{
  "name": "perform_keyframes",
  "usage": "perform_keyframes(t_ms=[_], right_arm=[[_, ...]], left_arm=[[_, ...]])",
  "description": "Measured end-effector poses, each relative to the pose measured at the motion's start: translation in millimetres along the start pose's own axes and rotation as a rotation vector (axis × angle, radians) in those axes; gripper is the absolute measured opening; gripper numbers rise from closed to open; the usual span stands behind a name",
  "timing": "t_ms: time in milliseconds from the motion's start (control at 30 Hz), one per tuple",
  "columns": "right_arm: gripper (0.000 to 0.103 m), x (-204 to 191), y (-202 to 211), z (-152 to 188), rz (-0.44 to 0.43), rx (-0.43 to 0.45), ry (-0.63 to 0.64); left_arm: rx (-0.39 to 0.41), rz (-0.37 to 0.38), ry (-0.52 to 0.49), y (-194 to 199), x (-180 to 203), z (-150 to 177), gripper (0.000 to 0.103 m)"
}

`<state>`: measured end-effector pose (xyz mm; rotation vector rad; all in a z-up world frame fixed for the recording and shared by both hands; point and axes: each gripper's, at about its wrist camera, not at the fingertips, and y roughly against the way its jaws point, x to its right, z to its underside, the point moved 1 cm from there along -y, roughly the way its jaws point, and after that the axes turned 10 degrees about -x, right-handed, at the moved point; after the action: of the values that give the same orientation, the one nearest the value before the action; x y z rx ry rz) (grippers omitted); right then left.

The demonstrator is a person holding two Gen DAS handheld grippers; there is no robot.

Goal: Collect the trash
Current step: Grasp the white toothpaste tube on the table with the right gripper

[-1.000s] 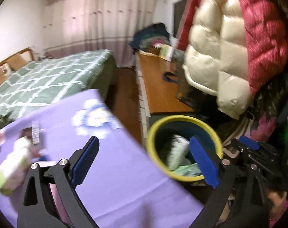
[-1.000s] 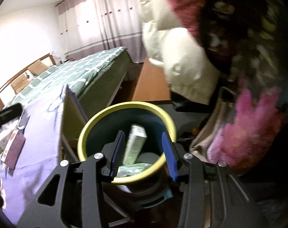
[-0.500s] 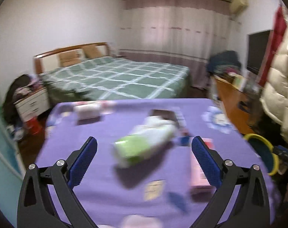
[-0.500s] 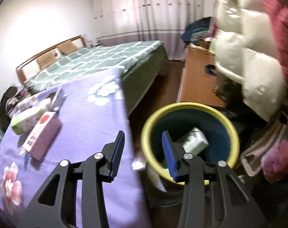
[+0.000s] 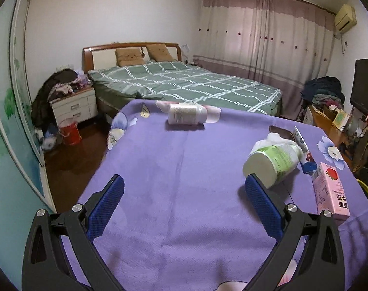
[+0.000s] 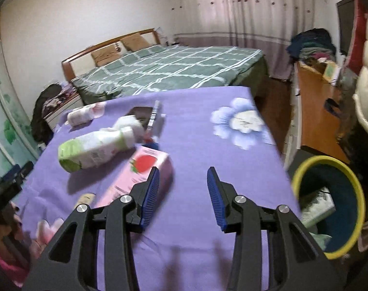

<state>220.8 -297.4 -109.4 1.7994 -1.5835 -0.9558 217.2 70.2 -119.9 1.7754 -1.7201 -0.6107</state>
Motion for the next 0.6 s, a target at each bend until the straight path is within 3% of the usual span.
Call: perform_keyframes(t_ms=[233, 333, 600], right_arm=[[0.036, -25.0, -35.2, -35.1, -0.010, -0.046, 0.044], [0.029, -31.3, -54.7, -49.7, -0.009, -0.085, 0.052], [0.028, -39.6, -92.3, -71.4, 0.005, -0.161, 0.045]], left_arm=[[0.001, 0.009, -0.068, -3.8, 22.2, 0.4, 0.098], [0.010, 0.007, -0.067, 1.0, 26.2, 0.4, 0.098], [-0.001, 0.013, -0.056, 0.4, 23.3, 0.2, 0.098]])
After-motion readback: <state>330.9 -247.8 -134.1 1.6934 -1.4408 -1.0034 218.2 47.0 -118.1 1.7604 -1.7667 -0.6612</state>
